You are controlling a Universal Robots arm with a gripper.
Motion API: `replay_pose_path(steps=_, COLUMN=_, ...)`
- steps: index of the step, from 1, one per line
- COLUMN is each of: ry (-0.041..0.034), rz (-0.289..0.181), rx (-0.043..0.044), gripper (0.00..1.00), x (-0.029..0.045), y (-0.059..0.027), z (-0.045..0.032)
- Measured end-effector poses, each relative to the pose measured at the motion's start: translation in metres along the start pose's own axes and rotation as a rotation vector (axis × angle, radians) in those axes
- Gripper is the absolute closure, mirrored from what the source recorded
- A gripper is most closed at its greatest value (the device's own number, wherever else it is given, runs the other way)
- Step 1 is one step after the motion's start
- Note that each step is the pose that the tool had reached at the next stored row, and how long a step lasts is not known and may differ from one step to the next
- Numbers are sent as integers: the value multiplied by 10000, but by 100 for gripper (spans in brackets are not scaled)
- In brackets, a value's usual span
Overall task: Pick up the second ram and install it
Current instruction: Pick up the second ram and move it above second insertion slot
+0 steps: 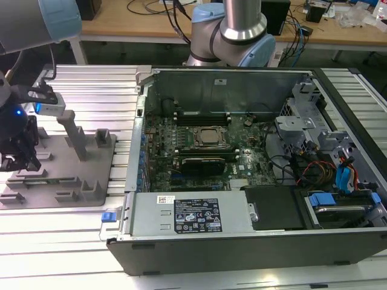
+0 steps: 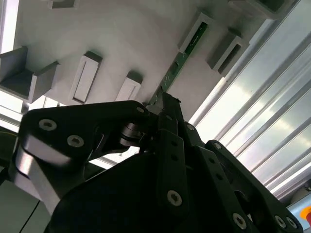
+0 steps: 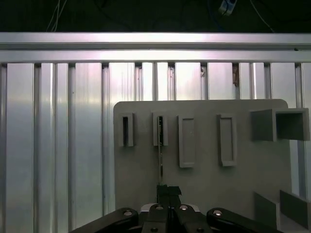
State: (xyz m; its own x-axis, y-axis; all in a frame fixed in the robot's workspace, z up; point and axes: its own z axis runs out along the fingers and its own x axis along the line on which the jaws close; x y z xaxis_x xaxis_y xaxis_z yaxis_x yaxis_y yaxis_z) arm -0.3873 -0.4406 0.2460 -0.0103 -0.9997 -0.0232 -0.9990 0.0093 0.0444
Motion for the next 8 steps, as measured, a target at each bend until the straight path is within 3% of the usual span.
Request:
replay_pose_path(steps=3, ry=-1, rz=-37, rx=80, gripper=92, x=2, y=7, z=60)
replay_pose_path(steps=8, ry=1, rz=-43, rx=97, gripper=92, x=3, y=14, z=119)
